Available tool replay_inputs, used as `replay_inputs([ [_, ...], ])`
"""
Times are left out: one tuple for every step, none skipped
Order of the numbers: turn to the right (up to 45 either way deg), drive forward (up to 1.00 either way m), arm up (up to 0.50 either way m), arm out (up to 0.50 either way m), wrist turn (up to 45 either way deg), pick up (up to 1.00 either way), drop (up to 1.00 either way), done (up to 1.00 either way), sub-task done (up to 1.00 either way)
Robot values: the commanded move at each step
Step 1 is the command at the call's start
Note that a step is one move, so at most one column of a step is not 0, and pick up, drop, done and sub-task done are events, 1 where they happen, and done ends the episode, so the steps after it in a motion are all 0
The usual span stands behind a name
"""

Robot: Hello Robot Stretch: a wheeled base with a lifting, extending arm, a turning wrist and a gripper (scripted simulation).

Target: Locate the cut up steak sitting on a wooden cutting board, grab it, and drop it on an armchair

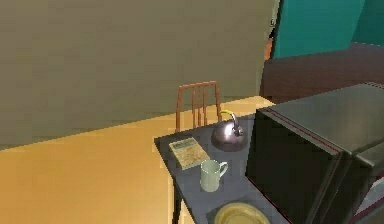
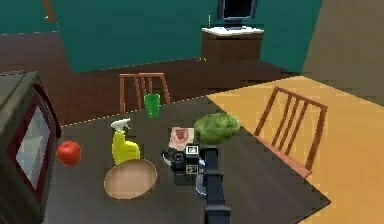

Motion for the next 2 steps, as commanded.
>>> replay_inputs([
  [0.0,0.0,0.22,0.0,0.0,0.0,0.0,0.0,0.0],
  [0.0,0.0,0.0,0.0,-45.0,0.0,0.0,0.0,0.0],
])
